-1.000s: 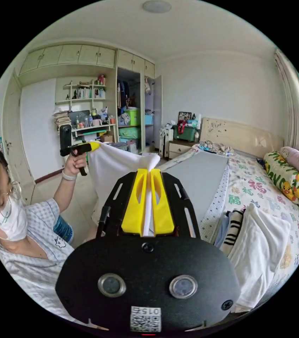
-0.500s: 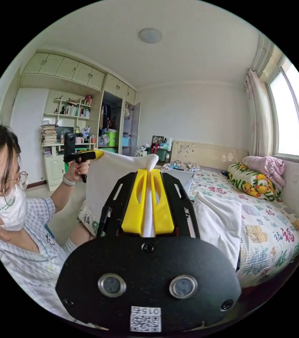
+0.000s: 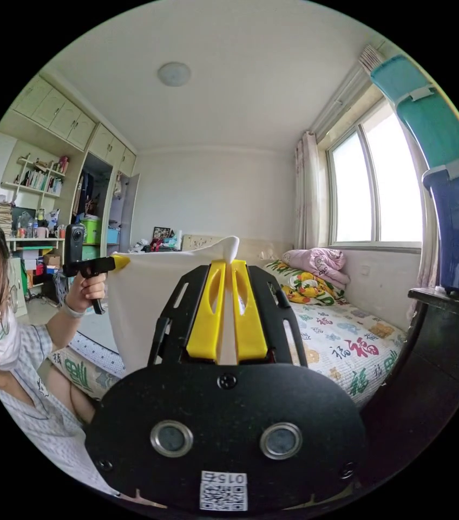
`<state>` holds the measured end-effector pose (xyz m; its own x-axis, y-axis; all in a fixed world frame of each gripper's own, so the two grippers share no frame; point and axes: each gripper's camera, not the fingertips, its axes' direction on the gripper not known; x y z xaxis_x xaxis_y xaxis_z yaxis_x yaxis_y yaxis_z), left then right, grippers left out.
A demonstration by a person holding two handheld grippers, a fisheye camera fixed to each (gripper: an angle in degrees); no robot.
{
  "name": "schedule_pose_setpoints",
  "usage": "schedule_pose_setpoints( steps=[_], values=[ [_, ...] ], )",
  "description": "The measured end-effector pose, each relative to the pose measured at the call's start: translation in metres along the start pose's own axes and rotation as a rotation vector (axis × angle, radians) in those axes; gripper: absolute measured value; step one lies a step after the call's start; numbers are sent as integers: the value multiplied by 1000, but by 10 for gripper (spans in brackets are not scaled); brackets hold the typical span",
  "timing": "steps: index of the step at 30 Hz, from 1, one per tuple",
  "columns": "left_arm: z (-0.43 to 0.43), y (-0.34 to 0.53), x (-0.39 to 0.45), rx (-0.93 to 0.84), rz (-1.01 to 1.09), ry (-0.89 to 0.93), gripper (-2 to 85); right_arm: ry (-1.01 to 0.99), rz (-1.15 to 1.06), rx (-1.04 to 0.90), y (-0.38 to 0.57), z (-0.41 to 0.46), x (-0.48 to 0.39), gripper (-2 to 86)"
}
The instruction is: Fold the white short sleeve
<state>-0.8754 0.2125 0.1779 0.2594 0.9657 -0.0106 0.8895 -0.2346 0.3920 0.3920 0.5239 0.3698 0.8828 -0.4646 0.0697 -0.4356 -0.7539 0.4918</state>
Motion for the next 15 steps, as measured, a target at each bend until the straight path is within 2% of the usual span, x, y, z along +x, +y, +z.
schedule_pose_setpoints(
  steps=[6, 10, 15],
  values=[
    [28, -29, -80, 31, -67, 94, 8, -34, 77, -2, -19, 31, 46, -6],
    [25, -53, -125, 64, -88, 134, 8, -31, 79, 63, -38, 55, 54, -6],
    [38, -46, -210, 19, -191, 46, 9, -2, 92, -42, -44, 140, 64, -5]
  ],
)
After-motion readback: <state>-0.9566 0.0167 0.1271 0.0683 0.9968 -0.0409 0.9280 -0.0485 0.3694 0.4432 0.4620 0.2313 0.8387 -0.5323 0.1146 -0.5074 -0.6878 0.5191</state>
